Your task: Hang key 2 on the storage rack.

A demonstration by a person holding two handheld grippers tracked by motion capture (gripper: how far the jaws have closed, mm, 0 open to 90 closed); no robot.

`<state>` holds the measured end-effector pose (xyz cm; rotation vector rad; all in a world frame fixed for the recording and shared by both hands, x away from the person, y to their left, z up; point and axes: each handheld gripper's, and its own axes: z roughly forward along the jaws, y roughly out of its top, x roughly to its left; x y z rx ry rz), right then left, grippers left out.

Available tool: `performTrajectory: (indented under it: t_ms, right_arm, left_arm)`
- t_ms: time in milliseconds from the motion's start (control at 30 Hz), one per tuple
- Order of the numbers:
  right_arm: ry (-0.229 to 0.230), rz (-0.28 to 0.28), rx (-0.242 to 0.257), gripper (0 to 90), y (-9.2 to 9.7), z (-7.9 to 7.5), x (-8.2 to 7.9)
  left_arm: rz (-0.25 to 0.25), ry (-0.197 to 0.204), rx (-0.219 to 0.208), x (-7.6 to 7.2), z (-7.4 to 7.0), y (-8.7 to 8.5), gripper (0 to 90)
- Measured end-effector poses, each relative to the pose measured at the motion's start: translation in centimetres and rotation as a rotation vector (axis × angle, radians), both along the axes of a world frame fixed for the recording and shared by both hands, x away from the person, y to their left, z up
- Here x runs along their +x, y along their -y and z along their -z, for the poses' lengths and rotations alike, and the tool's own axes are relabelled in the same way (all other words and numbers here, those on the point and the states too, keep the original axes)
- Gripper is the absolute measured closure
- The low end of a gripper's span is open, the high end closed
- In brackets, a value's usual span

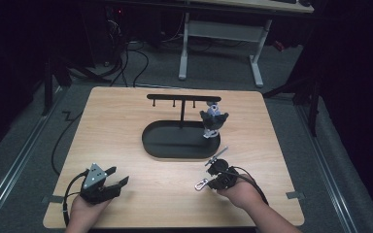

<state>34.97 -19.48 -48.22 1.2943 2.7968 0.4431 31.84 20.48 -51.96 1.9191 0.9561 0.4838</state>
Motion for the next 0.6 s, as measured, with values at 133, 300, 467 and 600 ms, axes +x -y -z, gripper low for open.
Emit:
performTrajectory:
  t_ms: [133, 300, 467, 600]
  right_arm:
    - [0.005, -0.006, -0.001, 89.1, 0.0, -0.4, -0.1]
    - [-0.003, -0.017, 0.003, 89.2, 0.0, -1.3, -0.1]
    - [-0.009, -0.026, -0.010, 89.2, -0.1, -2.7, -0.2]
    - [-0.004, -0.036, -0.020, 89.2, 0.0, -4.0, -0.1]
  left_arm:
    - [0.004, 0.000, 0.006, 0.0, 0.0, 0.0, 38.0]
    - [0.002, 0.002, 0.003, 0.0, -0.1, -0.1, 38.0]
    - [0.002, 0.003, 0.003, -0.1, -0.1, -0.1, 38.0]
    - [0.004, 0.003, 0.001, -0.1, -0.1, 0.0, 38.0]
